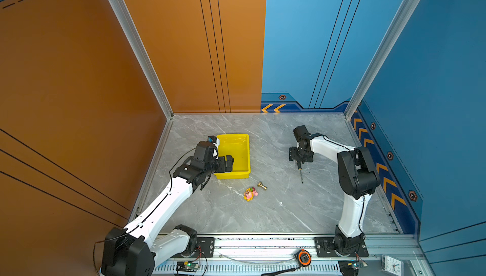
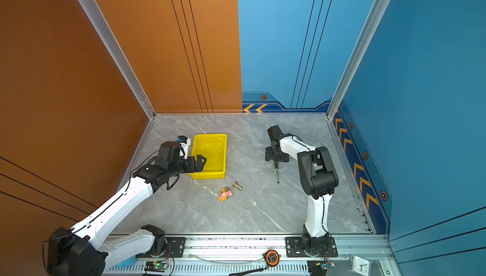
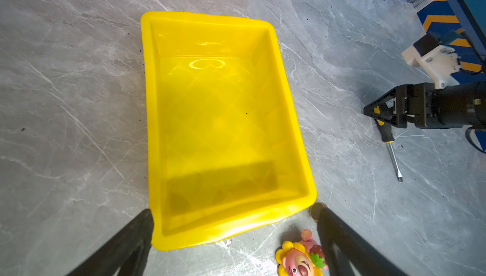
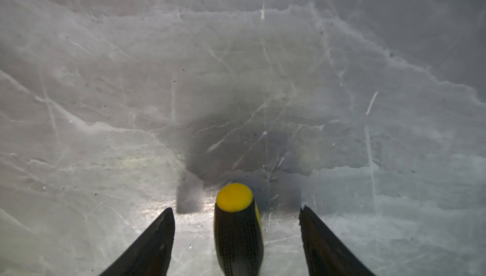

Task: Put the screwdriver in the bin
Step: 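Move the right gripper over the screwdriver while the left arm nears the bin, then close the right gripper on the yellow-and-black screwdriver handle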

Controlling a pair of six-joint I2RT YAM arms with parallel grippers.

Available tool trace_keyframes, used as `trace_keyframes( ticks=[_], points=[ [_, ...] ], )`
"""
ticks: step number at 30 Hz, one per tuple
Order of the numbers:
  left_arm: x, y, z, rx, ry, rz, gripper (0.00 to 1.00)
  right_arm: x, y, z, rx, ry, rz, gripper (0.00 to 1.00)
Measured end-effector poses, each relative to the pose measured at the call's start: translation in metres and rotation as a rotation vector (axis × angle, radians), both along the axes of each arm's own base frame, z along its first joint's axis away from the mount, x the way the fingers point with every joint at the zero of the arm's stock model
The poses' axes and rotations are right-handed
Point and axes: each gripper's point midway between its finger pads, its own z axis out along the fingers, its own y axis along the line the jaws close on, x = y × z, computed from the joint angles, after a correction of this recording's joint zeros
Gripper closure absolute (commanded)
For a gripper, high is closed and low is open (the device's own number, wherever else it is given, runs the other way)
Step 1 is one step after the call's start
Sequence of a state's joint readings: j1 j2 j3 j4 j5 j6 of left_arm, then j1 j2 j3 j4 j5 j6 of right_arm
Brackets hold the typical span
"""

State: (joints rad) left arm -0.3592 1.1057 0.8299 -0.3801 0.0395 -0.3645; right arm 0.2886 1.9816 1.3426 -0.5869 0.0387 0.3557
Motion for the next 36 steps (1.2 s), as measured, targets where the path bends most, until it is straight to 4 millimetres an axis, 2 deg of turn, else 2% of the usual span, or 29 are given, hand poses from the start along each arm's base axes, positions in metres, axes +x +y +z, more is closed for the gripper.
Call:
trace_keyframes(
  ticks=[7,17,24,30,36],
  points=[
    [-0.002,0.0,0.002,0.008,-0.006,0.01,0.02,0.004,0.001,0.0,-0.001,-0.005,0.001,0.39],
    [-0.002,0.002,0.003,0.014,-0.012,0.026,0.02,0.003,0.001,0.0,-0.001,-0.003,0.001,0.4],
    [-0.003,0.003,0.009,0.017,-0.033,0.034,0.02,-0.022,-0.002,0.0,-0.007,0.017,0.01,0.42],
    [-0.004,0.003,0.007,0.024,-0.031,0.037,0.02,-0.033,0.009,0.0,-0.008,0.023,0.04,0.54],
    [-0.004,0.003,0.007,0.026,-0.032,0.038,0.02,-0.032,0.015,0.0,-0.001,0.009,0.051,0.67]
  ],
)
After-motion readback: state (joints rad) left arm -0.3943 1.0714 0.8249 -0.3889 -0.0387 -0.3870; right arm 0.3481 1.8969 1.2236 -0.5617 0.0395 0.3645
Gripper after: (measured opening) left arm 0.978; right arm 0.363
